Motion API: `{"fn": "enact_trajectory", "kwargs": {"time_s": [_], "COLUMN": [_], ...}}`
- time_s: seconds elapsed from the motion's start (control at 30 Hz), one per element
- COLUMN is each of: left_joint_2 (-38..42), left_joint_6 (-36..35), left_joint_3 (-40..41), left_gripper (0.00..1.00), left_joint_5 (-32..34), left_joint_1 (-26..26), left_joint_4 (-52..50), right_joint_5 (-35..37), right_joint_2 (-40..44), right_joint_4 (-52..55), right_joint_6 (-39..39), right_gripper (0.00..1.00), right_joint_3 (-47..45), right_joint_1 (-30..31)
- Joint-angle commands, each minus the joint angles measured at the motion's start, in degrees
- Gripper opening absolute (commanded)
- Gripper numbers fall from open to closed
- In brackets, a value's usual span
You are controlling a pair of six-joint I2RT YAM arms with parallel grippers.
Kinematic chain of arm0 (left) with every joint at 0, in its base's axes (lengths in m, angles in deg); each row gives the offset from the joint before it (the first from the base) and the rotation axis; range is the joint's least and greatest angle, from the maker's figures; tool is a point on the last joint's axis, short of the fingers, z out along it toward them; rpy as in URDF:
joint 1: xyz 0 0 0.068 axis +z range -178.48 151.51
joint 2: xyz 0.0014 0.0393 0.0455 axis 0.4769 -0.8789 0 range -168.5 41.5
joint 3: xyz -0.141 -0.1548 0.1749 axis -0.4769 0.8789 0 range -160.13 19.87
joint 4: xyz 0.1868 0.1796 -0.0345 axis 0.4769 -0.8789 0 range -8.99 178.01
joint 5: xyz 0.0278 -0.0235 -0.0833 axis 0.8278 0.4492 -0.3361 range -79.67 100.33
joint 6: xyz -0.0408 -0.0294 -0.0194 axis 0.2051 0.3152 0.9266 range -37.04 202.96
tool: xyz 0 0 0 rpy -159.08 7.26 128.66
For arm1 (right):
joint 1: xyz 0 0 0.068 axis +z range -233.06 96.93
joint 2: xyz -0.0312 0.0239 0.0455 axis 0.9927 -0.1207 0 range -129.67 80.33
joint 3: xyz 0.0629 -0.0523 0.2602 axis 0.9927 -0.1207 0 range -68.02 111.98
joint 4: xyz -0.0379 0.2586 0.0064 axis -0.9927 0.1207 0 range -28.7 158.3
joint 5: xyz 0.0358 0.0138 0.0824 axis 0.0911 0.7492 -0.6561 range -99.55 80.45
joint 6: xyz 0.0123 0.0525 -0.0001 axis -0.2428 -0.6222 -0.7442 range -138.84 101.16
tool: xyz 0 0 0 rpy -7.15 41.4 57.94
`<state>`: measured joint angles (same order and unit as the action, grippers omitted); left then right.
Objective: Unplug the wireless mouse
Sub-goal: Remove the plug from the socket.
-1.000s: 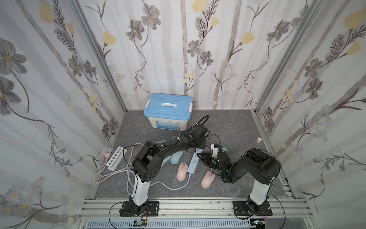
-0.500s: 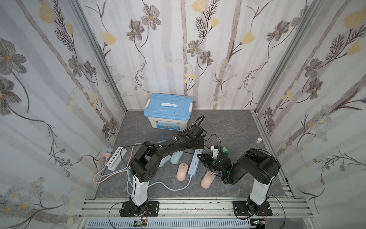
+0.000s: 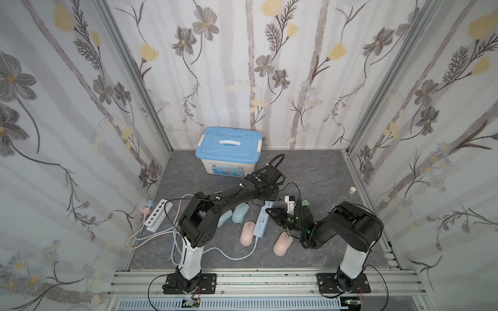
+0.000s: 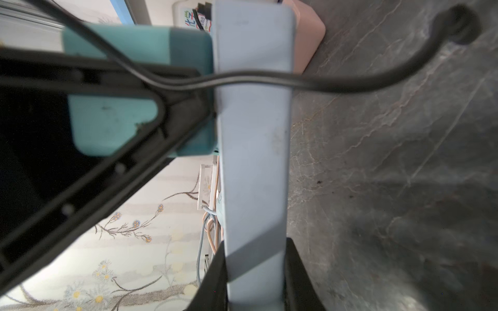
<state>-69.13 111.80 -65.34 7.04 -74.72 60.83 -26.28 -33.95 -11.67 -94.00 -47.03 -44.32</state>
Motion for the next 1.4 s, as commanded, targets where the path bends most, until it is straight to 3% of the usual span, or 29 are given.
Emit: {"fn": "enact_trajectory", "kwargs": {"time_s": [0.0,0.13,0.23,0.4,0.5,0.6,0.73,0.87,1.03,1.23,1.37], "left_joint_2": [1.9,2.2,2.0,1.8,2.0,3.4,5.1,5.9,6.9,4.7,3.2], "left_joint_6": [8.6,14.4,15.7,6.4,2.5,1.1,4.4,5.3,5.5,2.1,-1.2], "left_joint_3": [4.0,5.1,3.9,-3.0,-2.4,3.0,10.6,11.9,13.3,4.7,0.6], "left_gripper": [0.0,0.0,0.0,0.0,0.0,0.0,0.0,0.0,0.0,0.0,0.0], "left_joint_5": [-14.9,-18.2,-17.4,-0.9,2.8,-3.7,-15.7,-20.0,-20.8,-11.3,-7.0], "left_joint_1": [-0.2,-0.1,-0.2,-1.9,-2.2,-1.2,0.9,1.0,1.3,1.2,1.3], "left_joint_4": [14.6,17.8,13.6,-3.3,-3.9,4.3,19.6,25.1,26.7,2.7,-6.5], "right_joint_5": [3.8,4.2,4.5,4.6,4.5,4.5,5.0,5.8,6.1,6.3,6.2], "right_joint_2": [-0.9,-0.9,-0.4,0.1,-0.2,-0.4,-0.6,-0.8,-1.4,-0.9,-0.5], "right_joint_4": [-0.6,-0.2,1.0,4.1,4.0,2.8,0.9,0.5,-0.4,1.2,2.1], "right_joint_6": [-2.8,-2.9,-2.9,-2.6,-2.9,-2.9,-3.0,-3.3,-3.9,-3.3,-2.8], "right_gripper": [0.0,0.0,0.0,0.0,0.0,0.0,0.0,0.0,0.0,0.0,0.0], "right_joint_3": [0.3,0.0,-0.1,0.6,0.9,0.7,0.0,-0.2,-0.3,-0.1,0.3], "right_joint_1": [0.0,0.0,0.1,0.1,0.2,0.2,0.2,0.3,0.2,0.2,0.3]}}
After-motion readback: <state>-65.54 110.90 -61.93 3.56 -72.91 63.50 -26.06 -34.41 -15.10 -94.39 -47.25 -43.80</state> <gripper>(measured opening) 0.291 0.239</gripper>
